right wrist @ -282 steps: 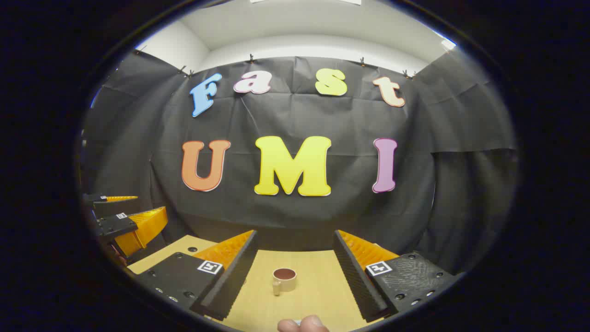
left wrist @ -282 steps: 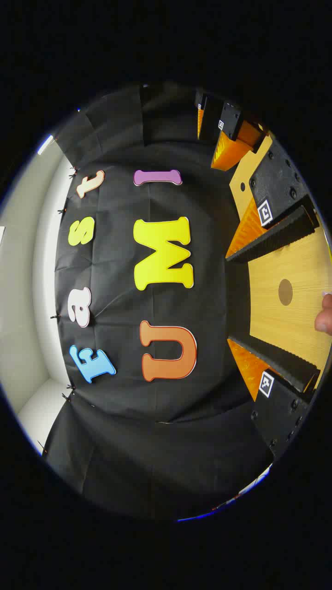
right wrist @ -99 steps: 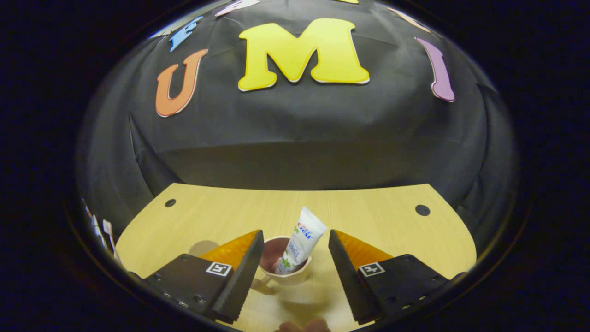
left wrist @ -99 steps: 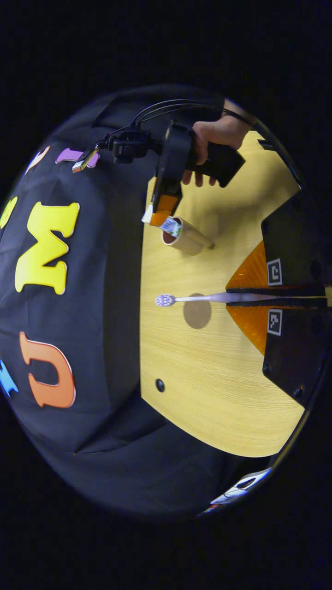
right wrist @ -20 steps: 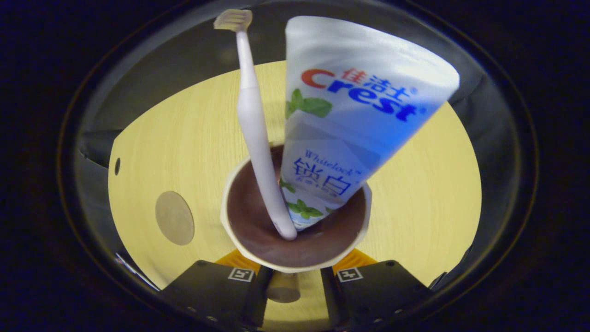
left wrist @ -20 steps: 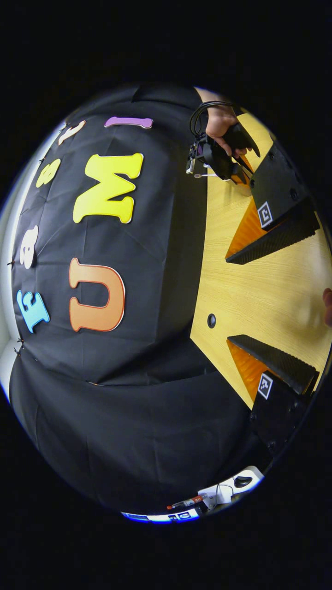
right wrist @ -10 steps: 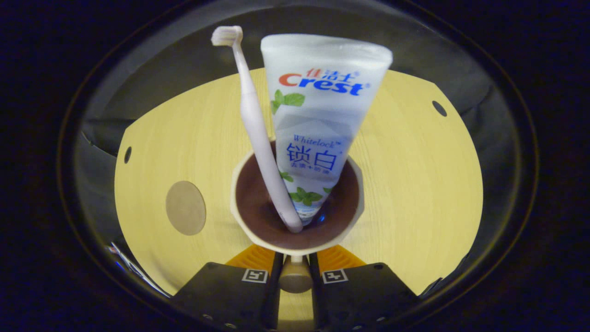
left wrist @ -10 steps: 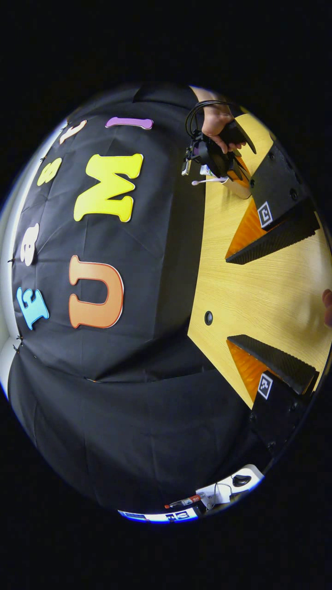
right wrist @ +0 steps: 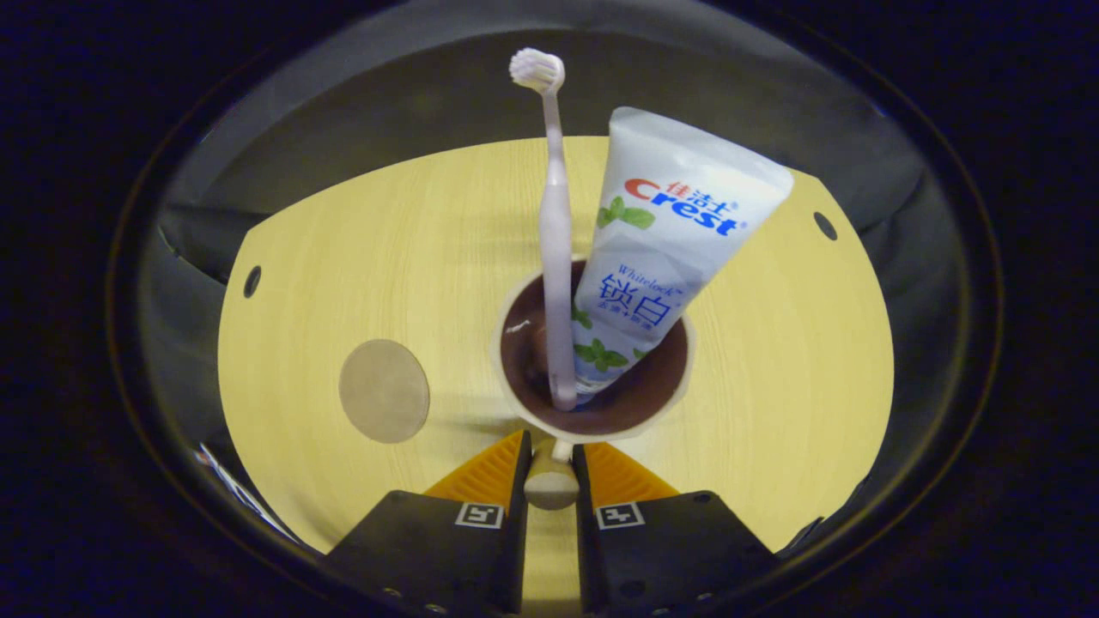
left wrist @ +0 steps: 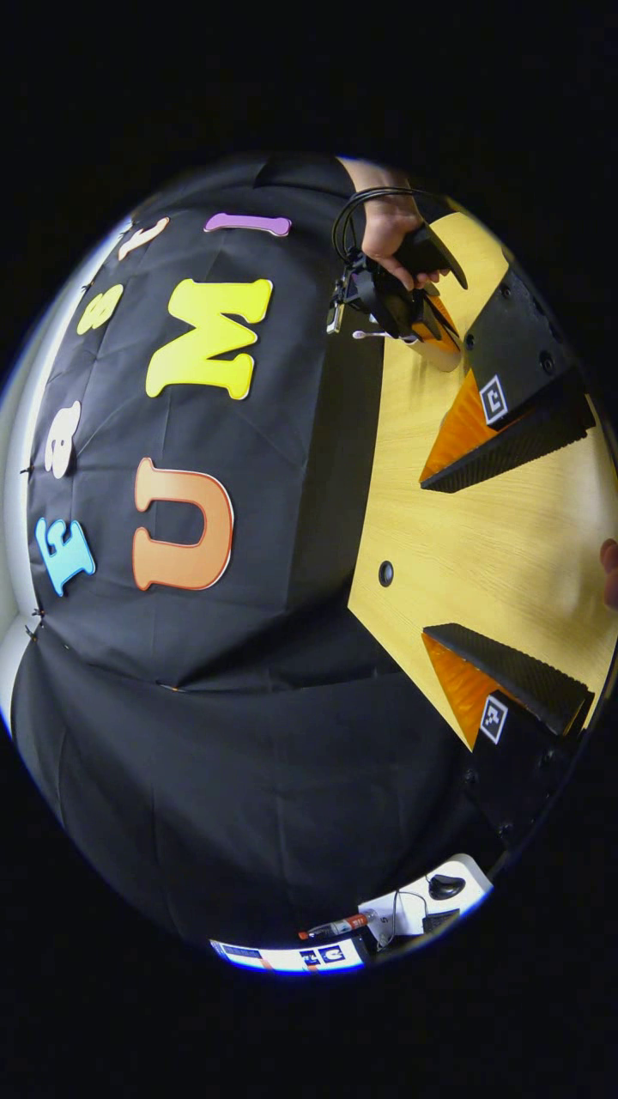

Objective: Put the toothbrush and toothpaste on the desktop into the cup, then pick up the cup and place it on the coaster on the desktop.

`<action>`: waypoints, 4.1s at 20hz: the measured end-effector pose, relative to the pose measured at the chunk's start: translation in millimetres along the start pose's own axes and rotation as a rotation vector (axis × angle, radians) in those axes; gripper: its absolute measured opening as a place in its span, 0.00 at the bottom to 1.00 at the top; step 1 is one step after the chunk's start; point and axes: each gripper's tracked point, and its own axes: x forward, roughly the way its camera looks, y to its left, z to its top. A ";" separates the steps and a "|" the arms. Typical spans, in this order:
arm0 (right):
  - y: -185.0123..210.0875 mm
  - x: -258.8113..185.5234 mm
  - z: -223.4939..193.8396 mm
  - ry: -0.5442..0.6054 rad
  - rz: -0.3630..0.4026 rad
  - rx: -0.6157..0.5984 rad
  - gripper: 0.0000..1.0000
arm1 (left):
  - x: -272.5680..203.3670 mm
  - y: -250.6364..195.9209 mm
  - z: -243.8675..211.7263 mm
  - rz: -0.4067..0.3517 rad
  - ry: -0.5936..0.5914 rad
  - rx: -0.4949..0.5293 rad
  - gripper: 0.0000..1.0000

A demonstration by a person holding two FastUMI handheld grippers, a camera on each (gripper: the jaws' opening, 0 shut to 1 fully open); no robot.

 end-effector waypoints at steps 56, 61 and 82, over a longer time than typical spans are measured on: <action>67.6 35.5 -11.6 0.102 0.101 -0.174 0.29 | -28.9 33.7 -16.0 0.022 0.041 0.001 0.98; 70.9 40.8 -15.3 0.104 0.095 -0.169 0.30 | -27.7 34.2 -20.0 0.019 0.053 -0.004 0.99; 37.9 -70.4 -5.6 -0.084 0.254 -0.037 0.82 | -26.3 -29.7 16.2 -0.117 0.005 0.041 0.98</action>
